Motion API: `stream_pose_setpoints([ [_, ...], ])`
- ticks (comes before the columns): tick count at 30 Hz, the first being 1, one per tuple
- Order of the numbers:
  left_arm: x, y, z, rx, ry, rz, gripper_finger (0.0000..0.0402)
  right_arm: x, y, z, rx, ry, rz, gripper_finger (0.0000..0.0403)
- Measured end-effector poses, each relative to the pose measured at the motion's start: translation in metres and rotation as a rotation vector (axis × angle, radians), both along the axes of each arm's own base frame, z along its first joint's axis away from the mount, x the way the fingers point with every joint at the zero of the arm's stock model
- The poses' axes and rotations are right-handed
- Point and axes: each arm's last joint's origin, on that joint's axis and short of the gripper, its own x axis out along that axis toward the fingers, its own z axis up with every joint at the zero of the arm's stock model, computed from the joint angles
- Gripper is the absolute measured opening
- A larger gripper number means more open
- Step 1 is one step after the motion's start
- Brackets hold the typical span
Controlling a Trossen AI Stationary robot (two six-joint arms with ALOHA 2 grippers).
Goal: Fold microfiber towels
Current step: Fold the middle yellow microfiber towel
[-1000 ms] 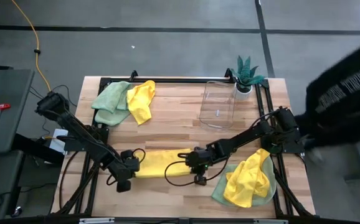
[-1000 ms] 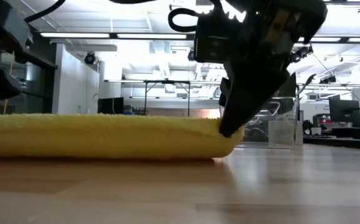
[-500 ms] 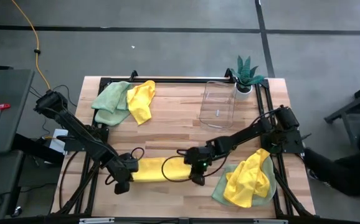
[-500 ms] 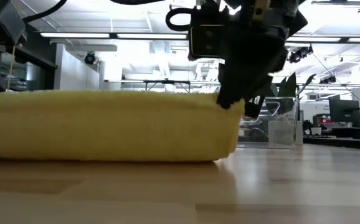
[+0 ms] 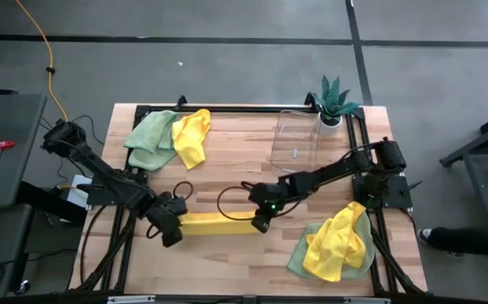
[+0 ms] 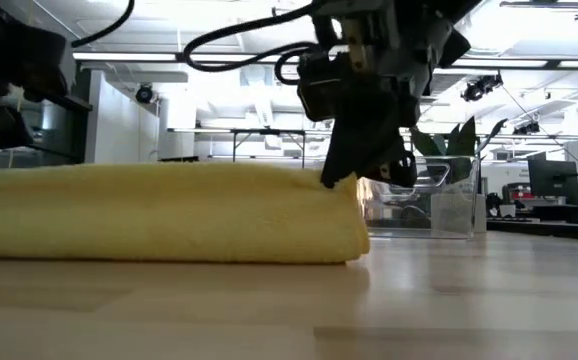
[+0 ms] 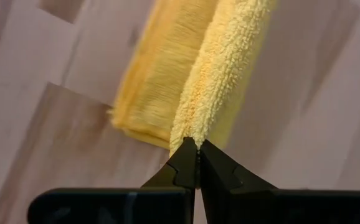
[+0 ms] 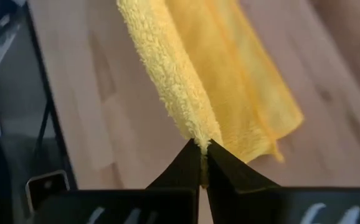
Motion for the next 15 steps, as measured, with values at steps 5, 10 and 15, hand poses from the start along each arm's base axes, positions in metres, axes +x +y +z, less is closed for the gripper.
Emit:
stream_pose_setpoints([
  [5, 0.000, 0.010, -0.011, 0.024, 0.029, 0.073, 0.0000, 0.000, -0.002, -0.001, -0.026, 0.009, -0.043, 0.0000],
  [10, -0.002, 0.015, -0.017, 0.028, 0.040, 0.108, 0.0000, 0.000, -0.002, -0.001, -0.046, 0.010, -0.067, 0.0000],
  [15, 0.000, 0.013, -0.016, 0.009, 0.024, 0.104, 0.0003, -0.001, -0.002, -0.001, -0.050, 0.018, -0.086, 0.0000],
])
